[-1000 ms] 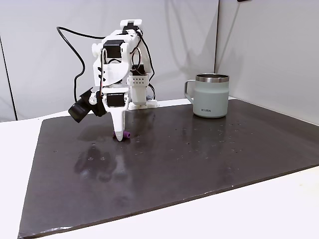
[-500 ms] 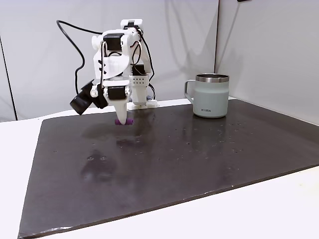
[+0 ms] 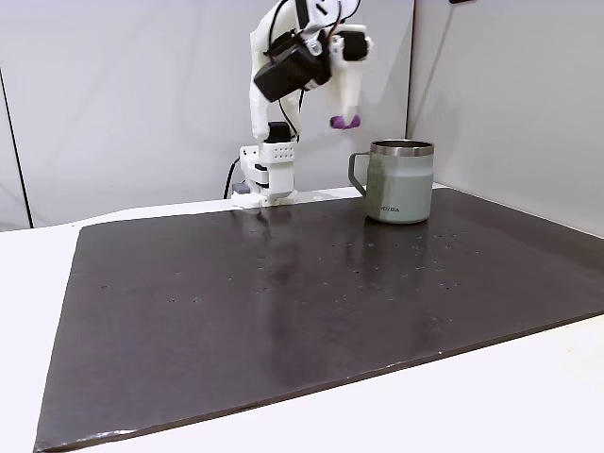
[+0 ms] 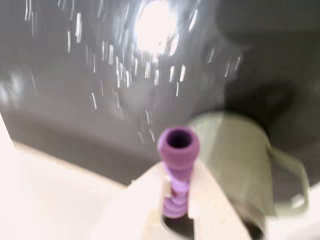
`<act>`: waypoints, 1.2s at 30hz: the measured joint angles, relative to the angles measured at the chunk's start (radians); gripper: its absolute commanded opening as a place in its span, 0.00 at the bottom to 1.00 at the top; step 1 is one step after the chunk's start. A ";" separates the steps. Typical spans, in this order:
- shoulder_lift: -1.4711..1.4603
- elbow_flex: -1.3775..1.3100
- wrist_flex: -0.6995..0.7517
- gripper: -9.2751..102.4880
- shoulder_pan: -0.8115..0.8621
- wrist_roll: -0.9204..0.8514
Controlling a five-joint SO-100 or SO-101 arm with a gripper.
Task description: Grasp a pengrip and put it in the cup.
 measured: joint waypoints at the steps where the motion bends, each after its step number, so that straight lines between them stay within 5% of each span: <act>1: 0.026 0.008 0.005 0.08 -0.054 0.000; 11: 0.133 0.107 0.011 0.09 -0.414 -0.006; 19: 0.120 0.138 -0.040 0.10 -0.505 0.008; 25: 0.106 0.138 -0.048 0.42 -0.503 0.021; 36: 0.104 0.138 -0.048 0.43 -0.509 0.021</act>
